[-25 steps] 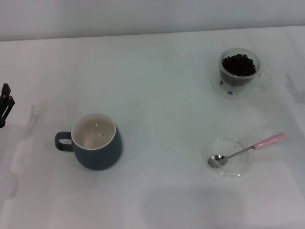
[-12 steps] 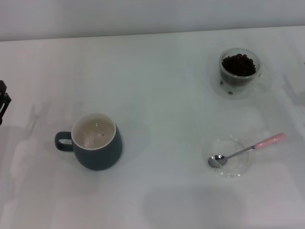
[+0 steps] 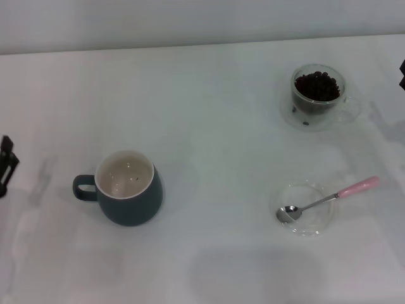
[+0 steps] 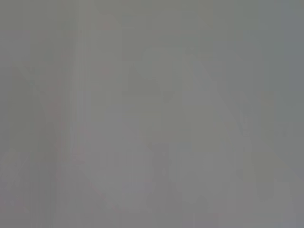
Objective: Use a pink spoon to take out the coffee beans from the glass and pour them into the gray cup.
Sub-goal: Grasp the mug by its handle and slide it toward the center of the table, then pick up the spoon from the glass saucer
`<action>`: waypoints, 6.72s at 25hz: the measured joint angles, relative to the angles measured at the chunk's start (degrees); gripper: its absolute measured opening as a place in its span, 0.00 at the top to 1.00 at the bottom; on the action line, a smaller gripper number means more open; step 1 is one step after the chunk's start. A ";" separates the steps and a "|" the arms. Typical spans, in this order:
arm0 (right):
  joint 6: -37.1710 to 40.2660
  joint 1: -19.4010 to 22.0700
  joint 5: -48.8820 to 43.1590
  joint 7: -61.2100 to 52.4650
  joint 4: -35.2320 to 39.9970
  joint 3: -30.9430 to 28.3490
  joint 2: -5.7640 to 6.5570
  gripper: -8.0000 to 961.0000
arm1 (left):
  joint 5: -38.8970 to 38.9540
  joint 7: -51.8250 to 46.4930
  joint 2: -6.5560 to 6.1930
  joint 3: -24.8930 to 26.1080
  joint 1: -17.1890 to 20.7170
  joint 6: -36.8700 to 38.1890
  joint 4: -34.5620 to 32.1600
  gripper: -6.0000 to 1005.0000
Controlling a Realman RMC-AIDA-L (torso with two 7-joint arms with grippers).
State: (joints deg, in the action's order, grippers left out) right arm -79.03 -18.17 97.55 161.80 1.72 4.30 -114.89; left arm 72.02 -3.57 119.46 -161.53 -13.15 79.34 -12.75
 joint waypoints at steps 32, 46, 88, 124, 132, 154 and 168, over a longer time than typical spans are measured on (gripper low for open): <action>0.74 -0.15 0.09 -1.57 0.48 0.00 0.02 0.09 | -18.73 0.20 -0.28 -1.04 3.06 -5.47 0.36 0.13; 0.82 0.18 0.09 -1.58 -1.02 0.00 0.02 0.09 | -18.65 -0.16 -0.18 -0.92 -0.21 -8.51 1.96 0.13; 2.14 -0.34 -0.70 -1.58 -4.37 0.79 0.02 0.09 | -26.95 1.11 0.02 -1.24 -12.15 -17.53 -1.17 0.91; 2.29 1.56 -0.71 -5.36 -2.86 1.71 0.17 0.09 | -30.97 2.93 -0.27 1.56 -9.48 -15.71 -3.40 0.65; 4.55 6.24 -0.78 -30.81 8.96 10.73 0.49 0.09 | -30.88 2.95 -0.39 8.89 -2.35 -9.05 -1.91 0.59; -7.15 11.26 -13.77 -67.99 6.70 17.31 1.37 0.09 | -30.78 2.55 -0.45 24.46 -1.78 -2.26 0.24 0.43; -5.88 11.73 -14.86 -64.93 2.23 17.21 0.38 0.09 | -30.57 2.79 -0.55 26.56 -1.71 0.55 0.64 0.43</action>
State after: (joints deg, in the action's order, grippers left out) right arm -84.91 -6.44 82.69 96.87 3.95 21.51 -114.51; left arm 41.45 -0.77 118.91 -134.96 -14.86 79.90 -12.10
